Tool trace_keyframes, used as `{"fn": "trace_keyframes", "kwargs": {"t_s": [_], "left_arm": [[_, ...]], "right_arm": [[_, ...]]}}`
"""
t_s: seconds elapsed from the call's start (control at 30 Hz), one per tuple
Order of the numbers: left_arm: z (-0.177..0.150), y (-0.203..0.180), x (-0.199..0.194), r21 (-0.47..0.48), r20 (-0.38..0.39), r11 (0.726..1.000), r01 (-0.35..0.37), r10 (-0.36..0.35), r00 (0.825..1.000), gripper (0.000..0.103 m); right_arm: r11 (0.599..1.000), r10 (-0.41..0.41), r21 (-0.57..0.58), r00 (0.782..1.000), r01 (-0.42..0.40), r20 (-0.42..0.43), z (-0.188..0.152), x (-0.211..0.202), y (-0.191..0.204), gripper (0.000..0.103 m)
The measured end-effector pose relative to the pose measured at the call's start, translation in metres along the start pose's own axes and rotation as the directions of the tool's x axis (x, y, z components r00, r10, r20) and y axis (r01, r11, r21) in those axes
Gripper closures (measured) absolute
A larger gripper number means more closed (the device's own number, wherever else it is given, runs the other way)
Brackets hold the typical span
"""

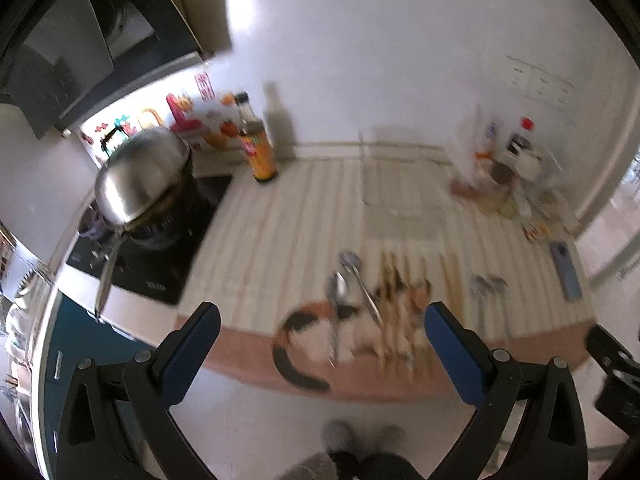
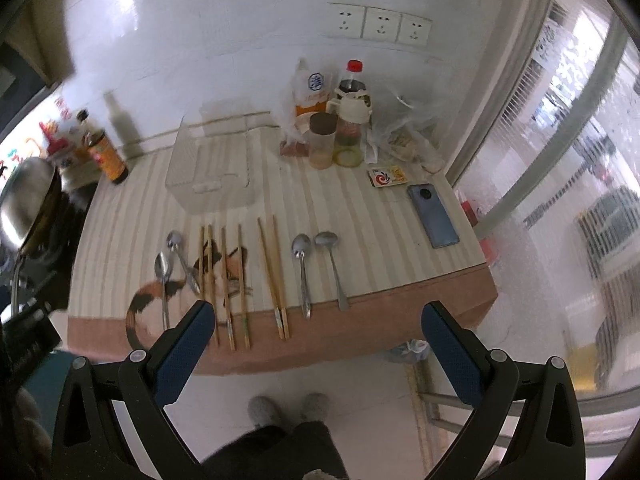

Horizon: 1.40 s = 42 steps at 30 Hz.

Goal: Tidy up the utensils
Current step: 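Lower the left tool and grasp one wooden chopstick while the right tool grasps another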

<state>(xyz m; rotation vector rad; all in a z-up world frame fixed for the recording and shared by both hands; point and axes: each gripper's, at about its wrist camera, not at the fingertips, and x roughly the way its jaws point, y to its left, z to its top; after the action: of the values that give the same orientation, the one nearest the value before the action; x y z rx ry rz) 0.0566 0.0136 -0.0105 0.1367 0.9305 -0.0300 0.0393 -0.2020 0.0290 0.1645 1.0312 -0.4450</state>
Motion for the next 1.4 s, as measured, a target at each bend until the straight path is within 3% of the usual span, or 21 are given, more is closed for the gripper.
{"fn": "trace_keyframes", "kwargs": {"t_s": [0.13, 0.2, 0.33, 0.47, 0.5, 0.57, 0.6, 0.67, 0.77, 0.9, 0.97, 1.0, 1.03, 1.13, 1.27, 1.4], "left_arm": [[0.015, 0.012, 0.028, 0.019, 0.017, 1.0, 0.022, -0.022, 1.0, 0.0], [0.019, 0.013, 0.047, 0.028, 0.002, 0.999, 0.023, -0.023, 1.0, 0.0], [0.023, 0.005, 0.092, 0.045, -0.09, 0.999, 0.011, -0.007, 0.996, 0.0], [0.015, -0.014, 0.143, 0.05, -0.218, 0.998, 0.038, -0.026, 0.976, 0.005], [0.011, -0.019, 0.155, 0.05, -0.257, 0.997, 0.052, -0.037, 0.966, 0.008], [-0.001, -0.032, 0.184, 0.046, -0.357, 0.996, 0.077, -0.055, 0.932, 0.031], [-0.006, -0.037, 0.197, 0.034, -0.405, 0.995, 0.09, -0.069, 0.912, 0.036], [-0.02, -0.047, 0.224, -0.002, -0.493, 0.993, 0.115, -0.101, 0.864, 0.05], [-0.037, -0.062, 0.252, -0.016, -0.572, 0.991, 0.134, -0.119, 0.811, 0.064], [-0.054, -0.078, 0.275, -0.017, -0.636, 0.989, 0.147, -0.124, 0.761, 0.064], [-0.06, -0.084, 0.28, -0.01, -0.653, 0.99, 0.143, -0.115, 0.749, 0.072], [-0.062, -0.086, 0.282, -0.006, -0.658, 0.99, 0.143, -0.112, 0.745, 0.074], [-0.061, -0.089, 0.281, 0.004, -0.646, 0.99, 0.142, -0.106, 0.756, 0.079], [-0.058, -0.093, 0.28, 0.014, -0.635, 0.988, 0.154, -0.11, 0.765, 0.098], [-0.047, -0.088, 0.276, 0.008, -0.644, 0.988, 0.155, -0.113, 0.757, 0.099], [-0.054, -0.07, 0.276, -0.027, -0.651, 0.988, 0.149, -0.131, 0.748, 0.099]], "right_arm": [[0.998, -0.021, 0.051, 1.0, 0.02, 0.014, 0.008, 0.028, 0.001, 0.0], [0.998, -0.024, 0.065, 1.0, 0.024, -0.004, 0.01, 0.048, 0.002, 0.005], [0.997, -0.016, 0.075, 0.997, 0.022, -0.077, 0.012, 0.098, 0.004, 0.018], [0.997, 0.02, 0.071, 0.984, -0.008, -0.175, 0.013, 0.158, 0.003, 0.036], [0.997, 0.032, 0.068, 0.981, -0.019, -0.193, 0.014, 0.169, 0.003, 0.042], [0.997, 0.065, 0.06, 0.971, -0.052, -0.232, 0.015, 0.194, 0.003, 0.053], [0.997, 0.076, 0.053, 0.963, -0.064, -0.26, 0.015, 0.207, 0.003, 0.057], [0.994, 0.108, 0.051, 0.947, -0.097, -0.302, 0.018, 0.228, 0.003, 0.058], [0.99, 0.138, 0.038, 0.925, -0.133, -0.354, 0.02, 0.258, 0.003, 0.059], [0.982, 0.177, 0.02, 0.891, -0.186, -0.419, 0.023, 0.288, 0.005, 0.059], [0.978, 0.192, 0.015, 0.875, -0.207, -0.444, 0.023, 0.296, 0.008, 0.059], [0.975, 0.203, 0.017, 0.867, -0.219, -0.456, 0.024, 0.299, 0.01, 0.059], [0.973, 0.214, 0.019, 0.86, -0.231, -0.463, 0.024, 0.3, 0.011, 0.059], [0.968, 0.224, 0.011, 0.849, -0.249, -0.479, 0.025, 0.305, 0.02, 0.059], [0.972, 0.206, 0.005, 0.848, -0.234, -0.489, 0.022, 0.315, 0.033, 0.06], [0.981, 0.164, -0.011, 0.848, -0.196, -0.504, 0.015, 0.33, 0.045, 0.069]]}}
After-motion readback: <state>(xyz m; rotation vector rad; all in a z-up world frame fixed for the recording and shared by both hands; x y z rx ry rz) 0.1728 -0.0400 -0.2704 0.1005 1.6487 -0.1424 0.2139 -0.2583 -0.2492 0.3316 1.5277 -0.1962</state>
